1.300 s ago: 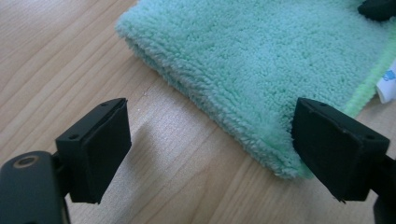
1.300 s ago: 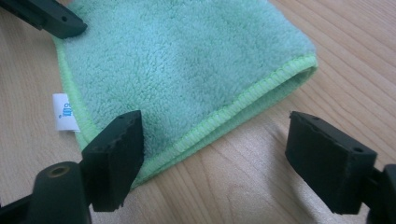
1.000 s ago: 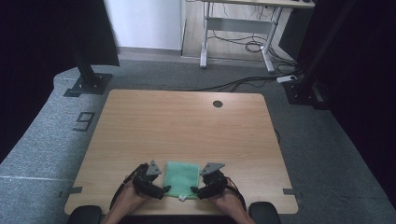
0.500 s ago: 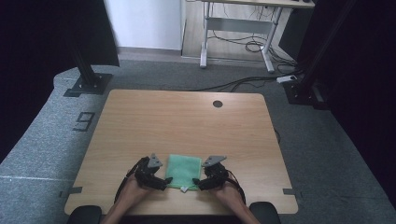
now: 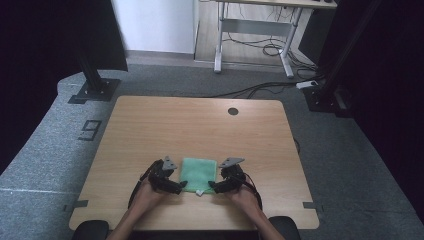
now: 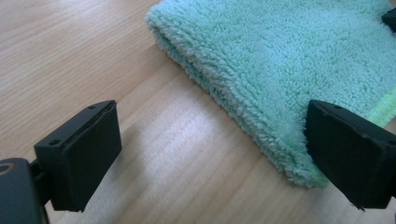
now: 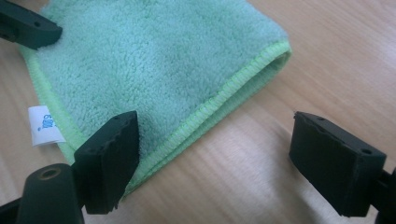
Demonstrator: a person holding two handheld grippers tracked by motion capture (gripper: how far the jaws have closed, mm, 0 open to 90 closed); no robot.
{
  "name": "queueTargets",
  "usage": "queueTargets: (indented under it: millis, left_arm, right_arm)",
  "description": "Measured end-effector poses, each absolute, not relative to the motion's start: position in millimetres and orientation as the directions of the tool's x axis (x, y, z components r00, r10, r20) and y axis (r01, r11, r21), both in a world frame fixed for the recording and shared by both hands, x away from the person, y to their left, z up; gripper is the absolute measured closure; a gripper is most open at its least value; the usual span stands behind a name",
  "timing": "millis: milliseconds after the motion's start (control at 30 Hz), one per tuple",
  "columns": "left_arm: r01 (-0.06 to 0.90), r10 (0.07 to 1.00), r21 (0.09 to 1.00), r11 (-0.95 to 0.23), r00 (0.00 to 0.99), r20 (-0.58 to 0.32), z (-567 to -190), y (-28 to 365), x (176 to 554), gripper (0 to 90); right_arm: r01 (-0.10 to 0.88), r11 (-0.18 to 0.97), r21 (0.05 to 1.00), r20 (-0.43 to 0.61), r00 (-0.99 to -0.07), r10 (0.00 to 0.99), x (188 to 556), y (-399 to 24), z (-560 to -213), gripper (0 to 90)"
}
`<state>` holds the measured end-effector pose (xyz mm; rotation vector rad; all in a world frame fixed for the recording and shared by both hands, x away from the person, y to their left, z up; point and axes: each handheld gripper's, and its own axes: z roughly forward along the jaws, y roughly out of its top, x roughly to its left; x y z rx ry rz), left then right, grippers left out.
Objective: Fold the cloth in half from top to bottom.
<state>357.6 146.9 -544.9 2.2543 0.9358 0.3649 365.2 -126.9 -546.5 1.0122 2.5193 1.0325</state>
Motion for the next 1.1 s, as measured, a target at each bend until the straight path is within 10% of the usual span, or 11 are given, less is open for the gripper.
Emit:
queueTargets:
  millis: [1100]
  left_arm:
    - [0.536, 0.768, 0.700, -0.472, 0.640, 0.028, -547.6, 142.8, 407.5, 4.3]
  right_arm:
    - [0.537, 0.479, 0.695, 0.018, -0.679, 0.734, 420.7, -126.6, -545.7, 16.5]
